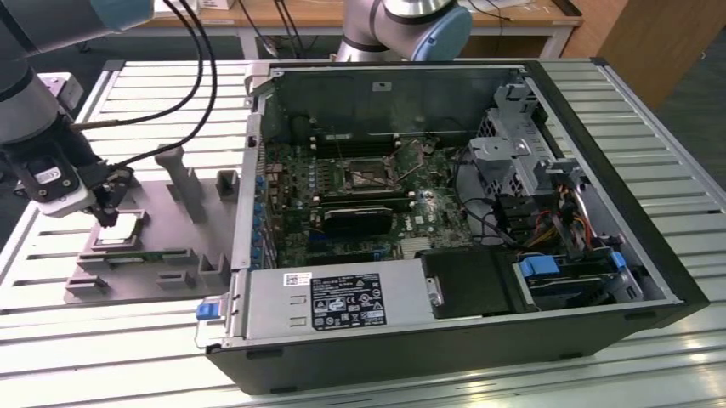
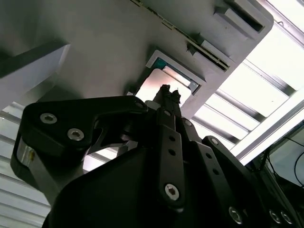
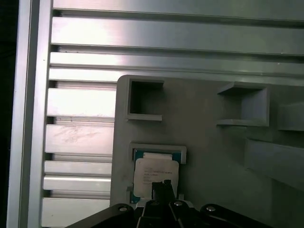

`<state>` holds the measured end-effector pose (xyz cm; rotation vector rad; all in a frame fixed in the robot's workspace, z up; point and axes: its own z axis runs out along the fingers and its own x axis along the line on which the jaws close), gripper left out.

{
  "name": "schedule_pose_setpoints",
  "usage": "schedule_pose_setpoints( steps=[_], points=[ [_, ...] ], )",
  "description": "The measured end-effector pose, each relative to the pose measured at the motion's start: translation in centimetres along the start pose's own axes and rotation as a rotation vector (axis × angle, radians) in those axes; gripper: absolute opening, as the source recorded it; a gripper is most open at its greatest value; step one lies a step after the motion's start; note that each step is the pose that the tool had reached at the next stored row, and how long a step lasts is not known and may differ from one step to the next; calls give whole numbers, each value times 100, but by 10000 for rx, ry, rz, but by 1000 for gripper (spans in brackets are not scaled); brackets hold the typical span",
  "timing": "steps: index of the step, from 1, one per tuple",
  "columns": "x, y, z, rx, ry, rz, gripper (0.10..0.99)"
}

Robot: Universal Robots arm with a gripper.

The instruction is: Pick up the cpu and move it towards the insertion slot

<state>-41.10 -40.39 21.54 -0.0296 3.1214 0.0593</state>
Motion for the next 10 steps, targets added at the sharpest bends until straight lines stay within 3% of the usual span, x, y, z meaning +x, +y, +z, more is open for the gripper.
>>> schedule_pose_setpoints(
  steps=[10],
  points=[
    [-8, 37, 124, 1, 2, 0, 102]
  ],
)
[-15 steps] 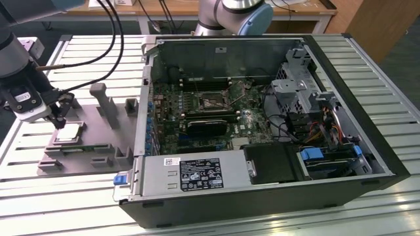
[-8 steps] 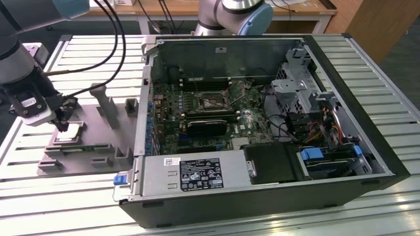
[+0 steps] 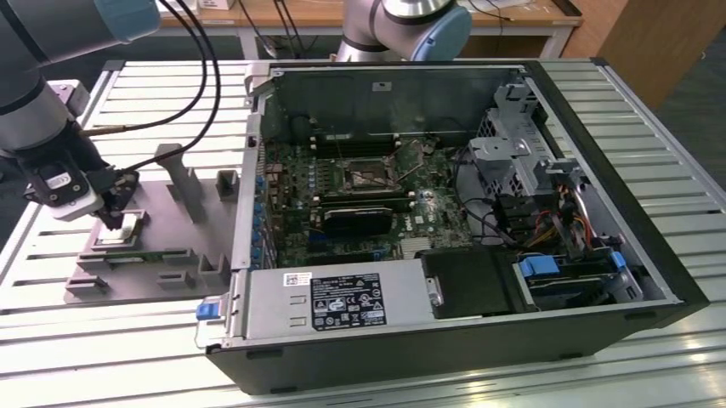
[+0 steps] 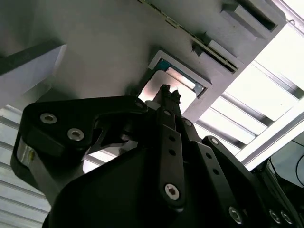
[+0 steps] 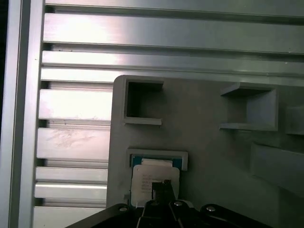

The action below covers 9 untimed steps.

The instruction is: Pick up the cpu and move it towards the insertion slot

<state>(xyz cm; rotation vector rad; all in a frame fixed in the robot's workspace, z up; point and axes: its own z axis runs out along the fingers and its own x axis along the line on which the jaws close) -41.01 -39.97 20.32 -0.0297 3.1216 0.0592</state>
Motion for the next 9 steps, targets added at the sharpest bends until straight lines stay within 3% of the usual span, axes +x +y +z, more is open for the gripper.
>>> schedule_pose_setpoints(
  steps=[9],
  points=[
    [0, 10, 10, 23, -1, -1, 102]
  ],
)
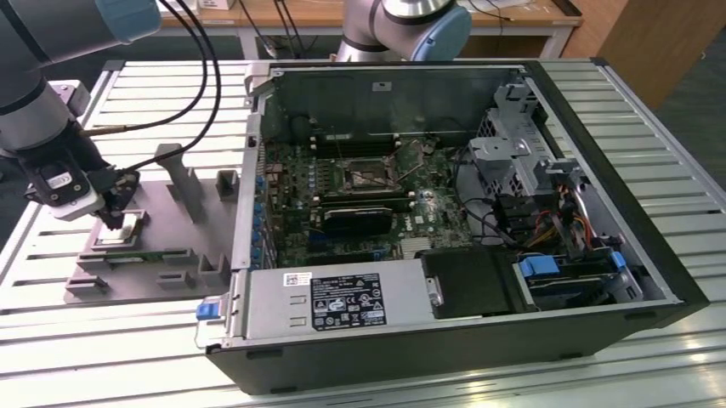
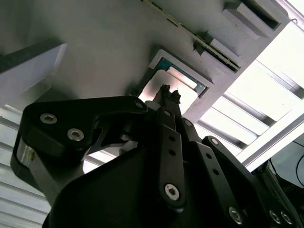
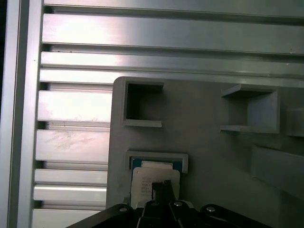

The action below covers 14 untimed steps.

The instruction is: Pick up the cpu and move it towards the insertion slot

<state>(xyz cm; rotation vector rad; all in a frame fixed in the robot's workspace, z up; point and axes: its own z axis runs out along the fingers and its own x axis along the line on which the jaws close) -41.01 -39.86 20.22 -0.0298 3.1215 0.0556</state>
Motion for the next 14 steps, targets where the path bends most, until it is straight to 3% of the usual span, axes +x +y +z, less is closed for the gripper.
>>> schedule_pose_setpoints(
  steps=[3, 5, 8, 13, 14],
  points=[
    [0, 0, 0, 5, 0, 0, 169],
    [0, 0, 0, 8, 0, 0, 290],
    [0, 0, 0, 13, 0, 0, 349],
    [0, 0, 0, 22, 1, 0, 584],
    [0, 0, 0, 24, 1, 0, 584]
  ],
)
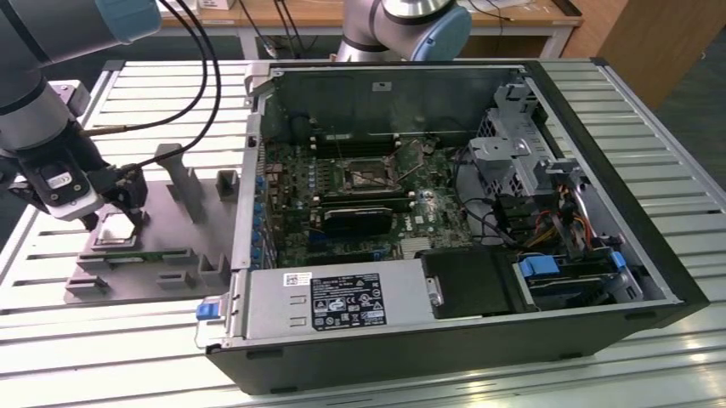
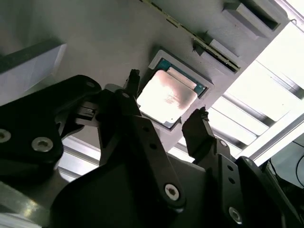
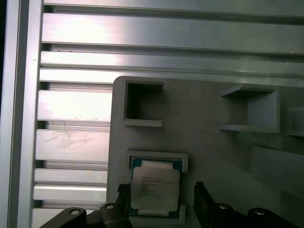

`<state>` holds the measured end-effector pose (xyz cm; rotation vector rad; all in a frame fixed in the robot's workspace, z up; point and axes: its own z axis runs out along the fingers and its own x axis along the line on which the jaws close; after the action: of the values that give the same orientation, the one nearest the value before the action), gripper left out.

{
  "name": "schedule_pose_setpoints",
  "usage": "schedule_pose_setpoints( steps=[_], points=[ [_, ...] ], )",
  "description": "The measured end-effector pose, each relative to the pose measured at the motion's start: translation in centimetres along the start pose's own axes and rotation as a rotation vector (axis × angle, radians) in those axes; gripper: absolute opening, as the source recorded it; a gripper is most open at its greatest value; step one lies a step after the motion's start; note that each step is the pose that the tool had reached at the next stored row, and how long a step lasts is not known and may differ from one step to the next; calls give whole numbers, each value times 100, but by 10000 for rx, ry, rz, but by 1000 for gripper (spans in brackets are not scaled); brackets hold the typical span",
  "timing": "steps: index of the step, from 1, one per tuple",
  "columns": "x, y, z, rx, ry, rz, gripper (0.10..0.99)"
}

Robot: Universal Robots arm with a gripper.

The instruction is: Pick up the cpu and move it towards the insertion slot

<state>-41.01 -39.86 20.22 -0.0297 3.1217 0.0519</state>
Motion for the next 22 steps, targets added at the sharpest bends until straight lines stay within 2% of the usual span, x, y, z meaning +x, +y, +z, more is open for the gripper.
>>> schedule_pose_setpoints(
  steps=[1, 2, 7, 16, 22],
  points=[
    [0, 0, 0, 2, 0, 0, 584],
    [0, 0, 0, 3, 0, -1, 647],
    [8, -1, 53, -87, -9, 2, 647],
    [36, -4, 143, -92, -10, 1, 647],
    [38, -5, 174, -91, -8, 1, 647]
  ],
)
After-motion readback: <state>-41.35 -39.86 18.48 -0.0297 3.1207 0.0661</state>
